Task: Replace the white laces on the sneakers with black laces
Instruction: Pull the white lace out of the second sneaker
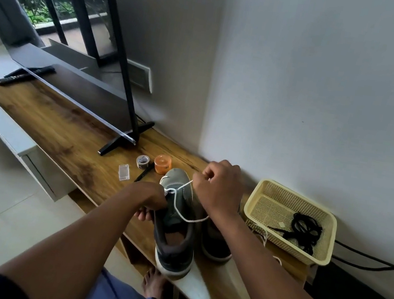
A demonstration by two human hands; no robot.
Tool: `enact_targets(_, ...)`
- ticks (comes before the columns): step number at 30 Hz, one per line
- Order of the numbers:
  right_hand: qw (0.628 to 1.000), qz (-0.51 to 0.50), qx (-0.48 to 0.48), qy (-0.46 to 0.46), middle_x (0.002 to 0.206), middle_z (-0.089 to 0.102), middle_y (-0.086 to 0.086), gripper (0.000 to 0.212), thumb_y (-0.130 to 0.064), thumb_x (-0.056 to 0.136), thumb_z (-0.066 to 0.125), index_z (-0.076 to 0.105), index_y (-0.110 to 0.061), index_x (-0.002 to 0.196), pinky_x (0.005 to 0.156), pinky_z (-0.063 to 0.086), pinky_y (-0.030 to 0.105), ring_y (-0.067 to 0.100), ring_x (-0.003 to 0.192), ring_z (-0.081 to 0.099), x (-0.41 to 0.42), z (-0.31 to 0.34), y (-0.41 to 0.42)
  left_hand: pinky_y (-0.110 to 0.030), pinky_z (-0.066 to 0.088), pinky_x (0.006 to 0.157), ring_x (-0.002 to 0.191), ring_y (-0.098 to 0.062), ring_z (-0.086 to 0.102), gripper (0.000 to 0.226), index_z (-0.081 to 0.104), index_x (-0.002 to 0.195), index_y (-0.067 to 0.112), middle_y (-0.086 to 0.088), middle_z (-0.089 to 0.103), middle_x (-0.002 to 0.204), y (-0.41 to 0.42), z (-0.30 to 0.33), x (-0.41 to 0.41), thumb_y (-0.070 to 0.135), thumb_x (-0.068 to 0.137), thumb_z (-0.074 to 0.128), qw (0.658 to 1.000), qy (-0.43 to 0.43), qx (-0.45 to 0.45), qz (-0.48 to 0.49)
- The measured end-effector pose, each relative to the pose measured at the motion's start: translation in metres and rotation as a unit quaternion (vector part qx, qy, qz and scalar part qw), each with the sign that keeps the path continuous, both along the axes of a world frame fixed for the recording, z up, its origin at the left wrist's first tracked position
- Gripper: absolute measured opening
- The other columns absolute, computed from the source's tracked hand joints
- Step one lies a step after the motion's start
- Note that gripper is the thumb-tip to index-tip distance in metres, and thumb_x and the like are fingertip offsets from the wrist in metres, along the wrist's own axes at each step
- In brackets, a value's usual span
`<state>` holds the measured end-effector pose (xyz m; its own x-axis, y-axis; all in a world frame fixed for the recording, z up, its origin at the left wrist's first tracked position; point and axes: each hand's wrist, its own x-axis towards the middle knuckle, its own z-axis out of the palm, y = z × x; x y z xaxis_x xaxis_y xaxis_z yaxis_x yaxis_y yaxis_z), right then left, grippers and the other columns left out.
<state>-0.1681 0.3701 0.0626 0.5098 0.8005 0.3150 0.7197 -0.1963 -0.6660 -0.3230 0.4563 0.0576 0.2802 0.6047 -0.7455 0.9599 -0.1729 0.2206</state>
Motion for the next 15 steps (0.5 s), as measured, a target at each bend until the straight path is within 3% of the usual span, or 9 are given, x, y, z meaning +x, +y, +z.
enact_targets(2, 0.988, 0.007, -0.107, -0.112, 0.099, 0.062, -0.003, 0.026, -0.044, 0.07, 0.05, 0.067, -0.027, 0.079, 0.09, 0.046, 0.045, 0.026, 0.102, 0.051, 0.0, -0.004, 0.001, -0.022, 0.039, 0.049, 0.045, -0.016, 0.053, 0.033, 0.067, 0.075, 0.007, -0.003, 0.062, 0.053, 0.0, 0.0, 0.001, 0.019, 0.1, 0.048, 1.0, 0.006, 0.01, -0.011)
enact_targets(5, 0.966, 0.071, -0.141, -0.204, 0.114, 0.059, -0.003, 0.034, -0.044, 0.078, 0.057, 0.073, -0.033, 0.106, 0.093, 0.04, 0.045, 0.026, 0.113, 0.045, -0.006, -0.012, 0.006, -0.02, 0.042, 0.047, 0.043, -0.014, 0.056, 0.039, 0.068, 0.073, 0.009, -0.001, 0.064, 0.052, 0.002, -0.002, 0.002, 0.023, 0.102, 0.047, 0.999, 0.012, 0.021, -0.026)
enact_targets(10, 0.936, 0.129, -0.192, -0.264, 0.114, 0.06, 0.001, 0.026, -0.041, 0.087, 0.055, 0.075, -0.029, 0.097, 0.092, 0.038, 0.048, 0.03, 0.116, 0.043, -0.024, -0.031, 0.011, -0.023, 0.042, 0.052, 0.041, -0.013, 0.055, 0.041, 0.069, 0.069, 0.01, -0.001, 0.065, 0.054, 0.004, -0.003, 0.005, 0.025, 0.1, 0.047, 0.999, 0.025, 0.017, -0.04)
enact_targets(13, 0.936, 0.126, -0.182, -0.272, 0.107, 0.06, 0.0, 0.02, -0.036, 0.091, 0.053, 0.071, -0.028, 0.093, 0.09, 0.039, 0.048, 0.03, 0.114, 0.044, -0.033, -0.041, 0.013, -0.023, 0.047, 0.054, 0.037, -0.011, 0.058, 0.05, 0.068, 0.049, 0.013, -0.001, 0.067, 0.052, 0.003, -0.004, 0.009, 0.022, 0.095, 0.052, 0.995, 0.055, 0.034, -0.073)
enact_targets(15, 0.941, 0.119, -0.163, -0.272, 0.103, 0.061, -0.002, 0.019, -0.033, 0.093, 0.052, 0.07, -0.027, 0.089, 0.087, 0.039, 0.046, 0.029, 0.113, 0.044, -0.036, -0.045, 0.015, -0.025, 0.047, 0.057, 0.036, -0.01, 0.057, 0.048, 0.068, 0.047, 0.014, -0.001, 0.067, 0.052, 0.004, -0.004, 0.01, 0.02, 0.093, 0.053, 0.994, 0.064, 0.03, -0.08)
